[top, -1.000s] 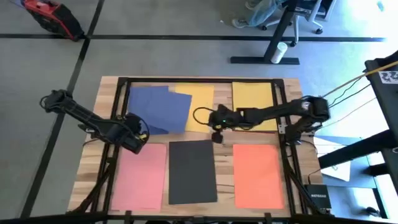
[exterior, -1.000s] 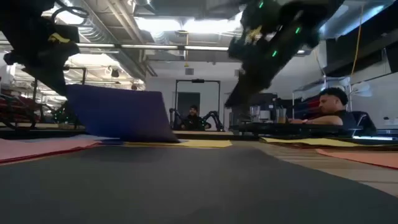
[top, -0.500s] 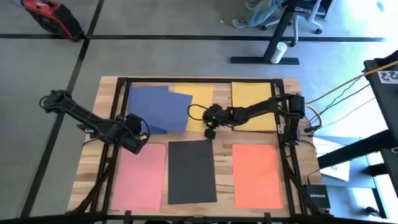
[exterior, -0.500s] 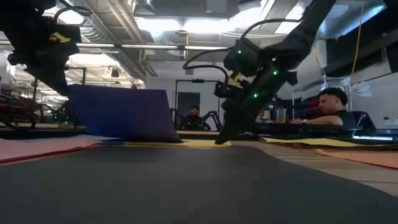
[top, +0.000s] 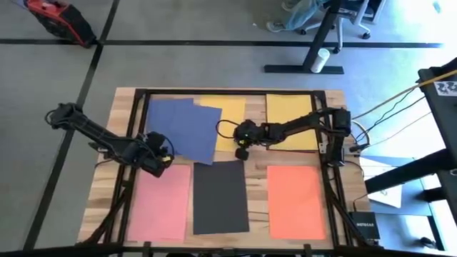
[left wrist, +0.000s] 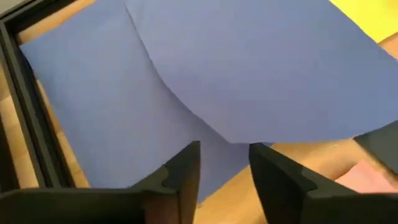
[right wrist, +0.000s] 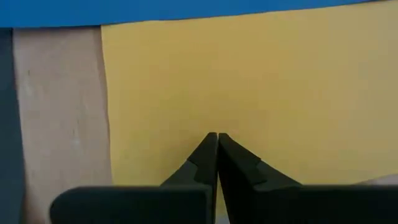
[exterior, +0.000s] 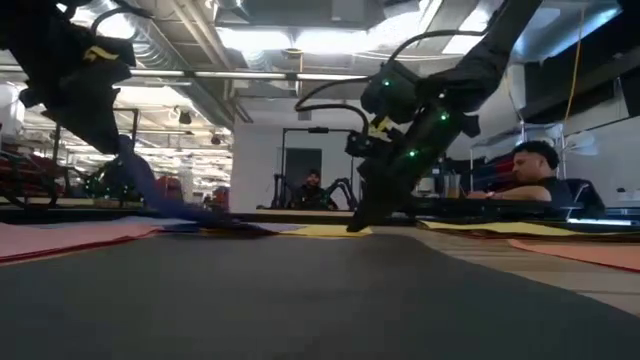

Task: Organize paper
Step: Stack the blue paper on top of the other blue paper

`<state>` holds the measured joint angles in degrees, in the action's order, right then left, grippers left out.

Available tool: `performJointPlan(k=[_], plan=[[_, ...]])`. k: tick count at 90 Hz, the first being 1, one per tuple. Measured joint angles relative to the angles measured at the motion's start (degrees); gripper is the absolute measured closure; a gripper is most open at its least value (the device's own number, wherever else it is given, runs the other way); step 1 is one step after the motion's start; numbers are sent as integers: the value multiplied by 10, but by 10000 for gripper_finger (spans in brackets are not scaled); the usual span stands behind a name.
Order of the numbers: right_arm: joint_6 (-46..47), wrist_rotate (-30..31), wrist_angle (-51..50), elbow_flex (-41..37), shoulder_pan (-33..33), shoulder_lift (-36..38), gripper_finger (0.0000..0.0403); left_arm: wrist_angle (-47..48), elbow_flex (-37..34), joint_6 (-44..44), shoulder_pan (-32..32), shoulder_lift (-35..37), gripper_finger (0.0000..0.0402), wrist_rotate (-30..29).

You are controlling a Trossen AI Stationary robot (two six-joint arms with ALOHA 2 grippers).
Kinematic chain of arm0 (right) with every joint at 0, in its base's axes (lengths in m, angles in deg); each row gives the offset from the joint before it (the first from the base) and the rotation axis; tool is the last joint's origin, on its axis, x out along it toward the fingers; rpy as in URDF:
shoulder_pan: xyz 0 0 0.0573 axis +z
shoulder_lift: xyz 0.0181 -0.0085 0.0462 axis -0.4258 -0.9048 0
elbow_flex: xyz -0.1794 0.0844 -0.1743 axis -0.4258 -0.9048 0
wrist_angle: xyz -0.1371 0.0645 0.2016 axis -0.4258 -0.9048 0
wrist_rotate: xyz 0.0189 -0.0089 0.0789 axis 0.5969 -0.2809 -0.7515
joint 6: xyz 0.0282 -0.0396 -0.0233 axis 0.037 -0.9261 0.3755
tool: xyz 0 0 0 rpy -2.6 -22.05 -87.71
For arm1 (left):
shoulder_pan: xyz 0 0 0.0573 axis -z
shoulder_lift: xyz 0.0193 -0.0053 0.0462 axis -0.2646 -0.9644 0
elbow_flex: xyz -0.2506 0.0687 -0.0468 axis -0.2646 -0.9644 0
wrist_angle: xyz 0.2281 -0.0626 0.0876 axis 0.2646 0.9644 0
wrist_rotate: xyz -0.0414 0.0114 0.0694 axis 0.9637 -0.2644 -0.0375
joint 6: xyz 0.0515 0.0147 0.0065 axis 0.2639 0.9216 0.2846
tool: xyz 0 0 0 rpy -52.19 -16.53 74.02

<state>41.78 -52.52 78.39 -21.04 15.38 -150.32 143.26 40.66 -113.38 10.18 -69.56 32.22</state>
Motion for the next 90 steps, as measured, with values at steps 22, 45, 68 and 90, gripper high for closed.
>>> performJointPlan(k=[22, 45, 68, 90], plan=[[0, -5, -23, 0, 0, 0, 403, -18, 36, 36, -1, 1, 226, -10], [1, -7, -48, 1, 1, 1, 403, -96, 68, 187, -20, -2, 224, -35], [23, -15, -92, -1, 2, 26, 403, -236, 42, 377, -146, -58, 251, -11], [22, -9, -152, -4, 1, 65, 403, -299, 36, 477, -285, -136, 321, -11]])
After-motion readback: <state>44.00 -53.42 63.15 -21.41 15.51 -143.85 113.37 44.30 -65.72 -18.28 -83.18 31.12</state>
